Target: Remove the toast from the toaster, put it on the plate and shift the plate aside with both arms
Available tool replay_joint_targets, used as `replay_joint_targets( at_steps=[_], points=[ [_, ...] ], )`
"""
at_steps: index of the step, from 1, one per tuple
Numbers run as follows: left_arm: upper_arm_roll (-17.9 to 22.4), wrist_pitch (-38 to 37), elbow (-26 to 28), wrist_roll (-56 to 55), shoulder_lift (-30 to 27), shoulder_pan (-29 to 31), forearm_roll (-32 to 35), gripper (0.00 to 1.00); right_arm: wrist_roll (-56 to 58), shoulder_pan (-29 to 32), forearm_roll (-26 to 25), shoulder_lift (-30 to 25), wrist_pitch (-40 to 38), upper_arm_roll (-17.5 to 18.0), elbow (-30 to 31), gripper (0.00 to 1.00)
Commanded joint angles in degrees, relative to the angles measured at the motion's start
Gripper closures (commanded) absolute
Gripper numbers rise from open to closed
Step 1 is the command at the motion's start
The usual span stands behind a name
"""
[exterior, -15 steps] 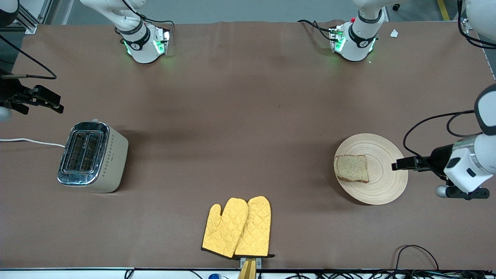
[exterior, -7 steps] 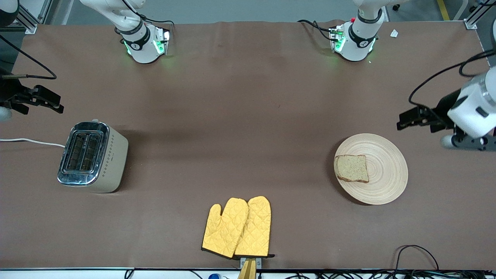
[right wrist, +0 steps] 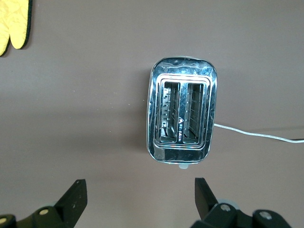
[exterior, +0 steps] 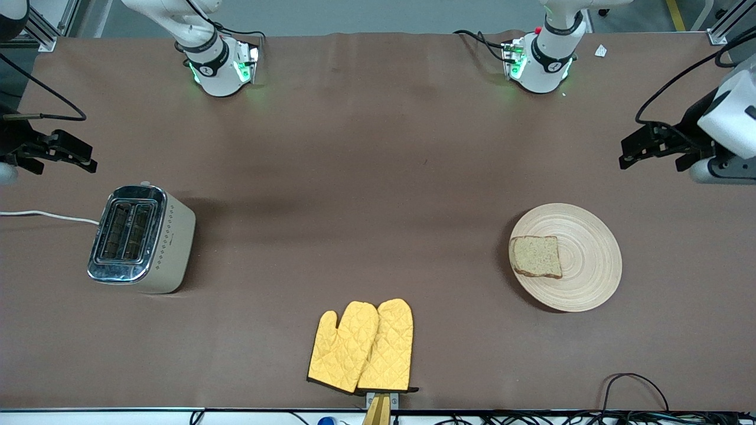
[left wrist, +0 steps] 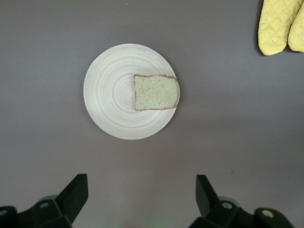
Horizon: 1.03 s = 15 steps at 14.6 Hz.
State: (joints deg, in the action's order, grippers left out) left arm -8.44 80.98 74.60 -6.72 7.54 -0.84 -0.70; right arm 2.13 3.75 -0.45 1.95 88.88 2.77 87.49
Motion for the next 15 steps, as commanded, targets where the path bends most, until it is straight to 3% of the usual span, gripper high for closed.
replay_joint_targets(
  at_steps=[1,7,15],
  points=[
    [1.1,0.8,8.9,0.7,-6.8,-1.3,1.1,0.00,0.1,0.1,0.4,-0.6,-0.5,-0.1,0.4,0.00],
    [1.7,3.9,18.7,0.6,-14.3,-1.4,1.1,0.00,0.2,1.1,0.4,-0.6,-0.2,-0.3,0.4,0.00],
    [1.7,3.5,15.1,0.3,-12.7,-0.7,3.3,0.00,0.2,0.8,0.4,-0.6,0.1,-0.2,0.4,0.00]
  ],
)
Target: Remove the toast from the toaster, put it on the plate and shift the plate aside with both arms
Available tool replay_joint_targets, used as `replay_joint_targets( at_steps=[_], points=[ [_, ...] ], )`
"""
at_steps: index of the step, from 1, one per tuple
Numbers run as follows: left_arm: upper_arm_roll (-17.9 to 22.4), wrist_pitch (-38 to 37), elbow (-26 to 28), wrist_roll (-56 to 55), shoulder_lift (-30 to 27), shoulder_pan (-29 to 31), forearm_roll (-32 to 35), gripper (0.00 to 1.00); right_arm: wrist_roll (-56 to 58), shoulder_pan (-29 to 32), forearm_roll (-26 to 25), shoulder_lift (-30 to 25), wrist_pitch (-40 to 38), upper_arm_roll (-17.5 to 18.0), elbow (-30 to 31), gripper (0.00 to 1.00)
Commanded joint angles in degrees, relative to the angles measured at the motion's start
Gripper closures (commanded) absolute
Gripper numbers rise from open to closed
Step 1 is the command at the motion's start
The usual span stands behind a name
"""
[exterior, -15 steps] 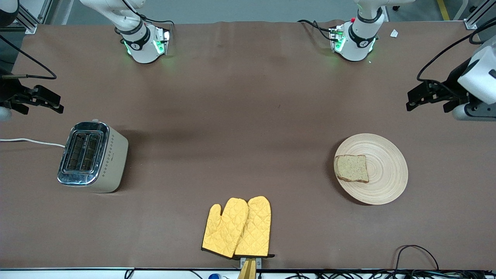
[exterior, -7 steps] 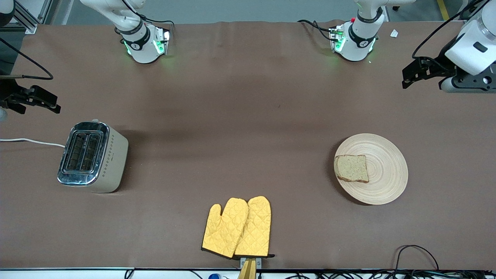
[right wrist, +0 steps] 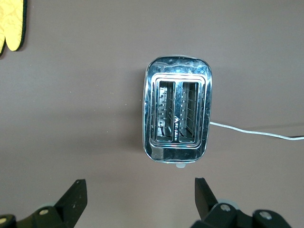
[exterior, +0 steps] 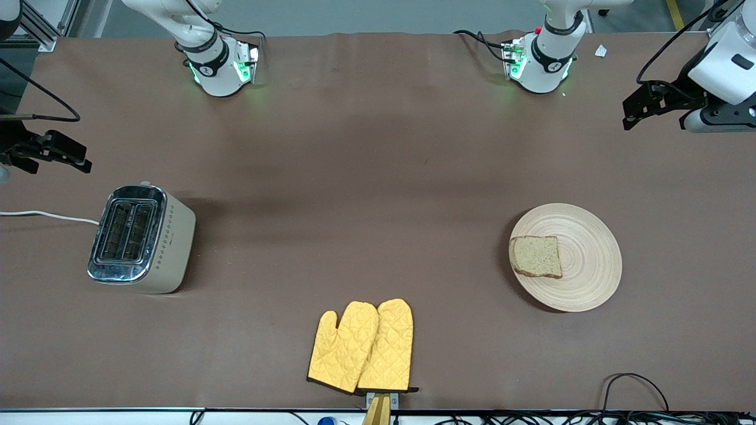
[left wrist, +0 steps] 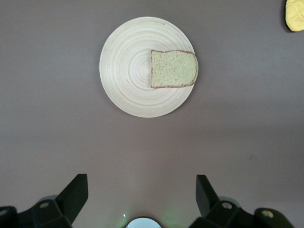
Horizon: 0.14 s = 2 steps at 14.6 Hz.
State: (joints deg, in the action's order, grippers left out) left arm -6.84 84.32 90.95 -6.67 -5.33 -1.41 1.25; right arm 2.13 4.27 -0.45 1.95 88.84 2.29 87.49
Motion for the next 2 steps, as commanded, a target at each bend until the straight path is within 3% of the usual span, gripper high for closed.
replay_joint_targets(
  at_steps=[1,2],
  points=[
    [0.1,0.1,-1.5,0.4,0.2,0.1,1.3,0.00,0.2,0.3,0.4,-0.6,0.1,0.3,0.4,0.00],
    [0.1,0.1,-1.5,0.5,0.3,0.1,1.3,0.00,0.2,0.3,0.4,-0.6,0.0,0.3,0.4,0.00]
  ],
)
